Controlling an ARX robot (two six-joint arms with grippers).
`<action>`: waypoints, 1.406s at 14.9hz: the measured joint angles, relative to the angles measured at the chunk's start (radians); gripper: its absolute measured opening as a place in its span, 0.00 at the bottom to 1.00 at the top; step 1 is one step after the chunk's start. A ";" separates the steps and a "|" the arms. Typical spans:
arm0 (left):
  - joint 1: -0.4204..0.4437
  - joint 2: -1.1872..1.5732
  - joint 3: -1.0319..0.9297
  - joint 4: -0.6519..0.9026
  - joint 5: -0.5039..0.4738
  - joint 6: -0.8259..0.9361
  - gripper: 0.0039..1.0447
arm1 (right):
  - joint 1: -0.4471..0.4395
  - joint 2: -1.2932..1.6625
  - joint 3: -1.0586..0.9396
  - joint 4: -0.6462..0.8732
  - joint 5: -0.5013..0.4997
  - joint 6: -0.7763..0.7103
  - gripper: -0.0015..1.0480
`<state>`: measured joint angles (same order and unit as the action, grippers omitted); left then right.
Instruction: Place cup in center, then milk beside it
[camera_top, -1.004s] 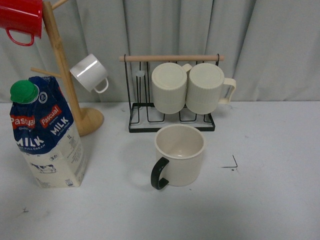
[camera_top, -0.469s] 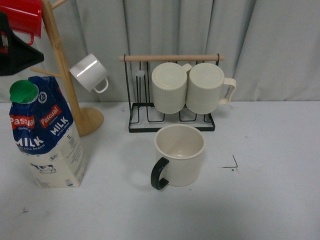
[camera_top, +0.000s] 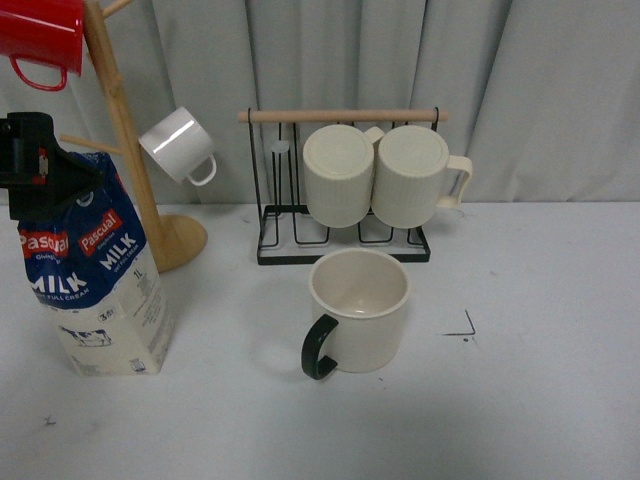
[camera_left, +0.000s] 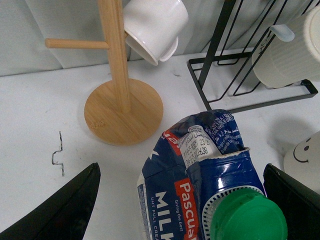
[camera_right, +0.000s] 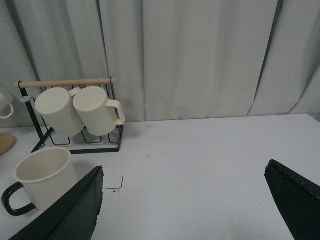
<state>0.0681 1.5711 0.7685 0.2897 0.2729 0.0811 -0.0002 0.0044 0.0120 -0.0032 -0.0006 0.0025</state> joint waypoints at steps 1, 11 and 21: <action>-0.001 0.000 -0.011 0.016 0.003 -0.002 0.94 | 0.000 0.000 0.000 0.000 0.000 0.000 0.94; -0.028 0.116 -0.086 0.220 -0.173 -0.052 0.71 | 0.000 0.000 0.000 0.000 0.000 0.000 0.94; -0.129 -0.020 -0.085 0.166 -0.286 -0.109 0.07 | 0.000 0.000 0.000 0.000 0.000 0.000 0.94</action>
<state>-0.0605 1.5509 0.6838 0.4561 -0.0128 -0.0280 -0.0002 0.0044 0.0120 -0.0032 -0.0006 0.0025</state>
